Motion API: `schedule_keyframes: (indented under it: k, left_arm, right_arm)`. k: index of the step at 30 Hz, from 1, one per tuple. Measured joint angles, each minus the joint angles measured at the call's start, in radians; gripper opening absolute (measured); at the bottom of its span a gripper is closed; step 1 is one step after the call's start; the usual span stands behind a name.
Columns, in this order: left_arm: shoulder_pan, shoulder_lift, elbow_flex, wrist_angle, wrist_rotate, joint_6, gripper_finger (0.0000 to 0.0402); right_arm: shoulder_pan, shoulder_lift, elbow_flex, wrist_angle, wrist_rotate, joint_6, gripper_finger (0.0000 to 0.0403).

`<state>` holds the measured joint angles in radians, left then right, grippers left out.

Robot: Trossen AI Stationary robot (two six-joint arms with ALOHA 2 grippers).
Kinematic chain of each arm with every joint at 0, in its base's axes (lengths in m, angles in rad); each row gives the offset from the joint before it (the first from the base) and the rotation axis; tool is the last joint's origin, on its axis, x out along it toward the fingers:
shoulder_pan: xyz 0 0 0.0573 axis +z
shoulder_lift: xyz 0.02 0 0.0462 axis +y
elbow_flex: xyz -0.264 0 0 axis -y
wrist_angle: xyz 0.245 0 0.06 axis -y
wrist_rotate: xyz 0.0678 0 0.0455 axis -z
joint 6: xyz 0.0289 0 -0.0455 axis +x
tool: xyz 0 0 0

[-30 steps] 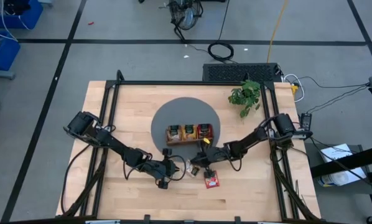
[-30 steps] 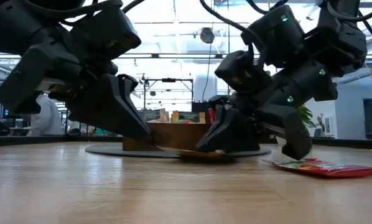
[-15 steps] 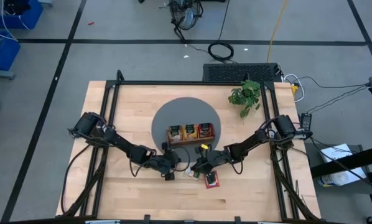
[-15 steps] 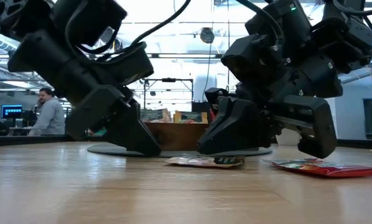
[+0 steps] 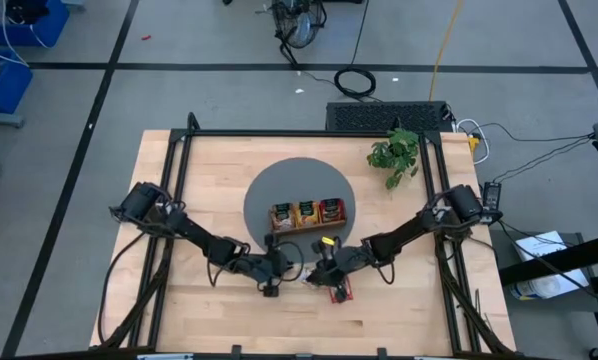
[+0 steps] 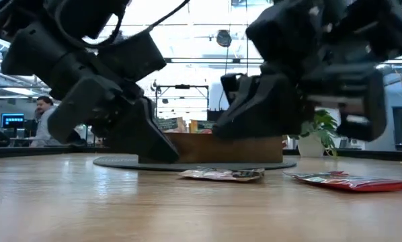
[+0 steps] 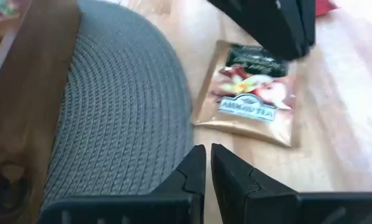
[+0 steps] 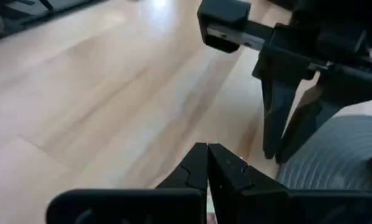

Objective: Pick & Place Tea
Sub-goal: Put the brown tea bag into the left section of the wooden organizer

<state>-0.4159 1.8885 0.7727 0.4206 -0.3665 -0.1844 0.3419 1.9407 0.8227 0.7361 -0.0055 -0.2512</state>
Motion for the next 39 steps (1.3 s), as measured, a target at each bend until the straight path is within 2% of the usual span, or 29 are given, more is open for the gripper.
schedule_keyframes:
  k: [3, 7, 14, 18, 20, 22, 25, 30, 39]
  left_arm:
    - [-0.018, 0.0, 0.012, 0.004, -0.008, 0.034, 0.0031]
    - [-0.033, -0.001, 0.035, 0.001, -0.018, 0.051, 0.0031]
    - [-0.031, -0.003, 0.078, -0.031, -0.019, 0.048, 0.0031]
    - [-0.042, -0.003, 0.082, -0.052, 0.005, 0.042, 0.0031]
    - [-0.052, -0.003, 0.082, -0.065, 0.019, 0.032, 0.0031]
    - [-0.061, -0.003, 0.082, -0.08, 0.033, 0.026, 0.0031]
    - [-0.074, -0.003, 0.082, -0.082, 0.036, 0.027, 0.0031]
    - [-0.084, -0.003, 0.082, -0.082, 0.035, 0.025, 0.0031]
    - [-0.084, -0.003, 0.082, -0.081, 0.036, 0.024, 0.0031]
  right_arm:
    - [0.021, -0.029, 0.006, -0.062, 0.011, 0.002, 0.0]
    - [0.035, -0.034, 0.029, -0.155, 0.091, 0.012, 0.0]
    - [0.043, -0.009, 0.035, -0.181, 0.124, 0.02, 0.0]
    - [0.055, -0.008, 0.035, -0.188, 0.329, 0.017, 0.0]
    - [0.057, -0.008, 0.035, -0.196, 0.372, 0.016, 0.0]
    - [0.055, -0.008, 0.035, -0.199, 0.357, 0.015, 0.0]
    - [0.028, -0.008, 0.035, -0.18, 0.266, 0.027, 0.0]
    - [-0.008, -0.008, 0.035, -0.157, 0.186, 0.032, 0.0]
    - [-0.024, 0.043, 0.046, -0.149, 0.184, 0.031, 0.0]
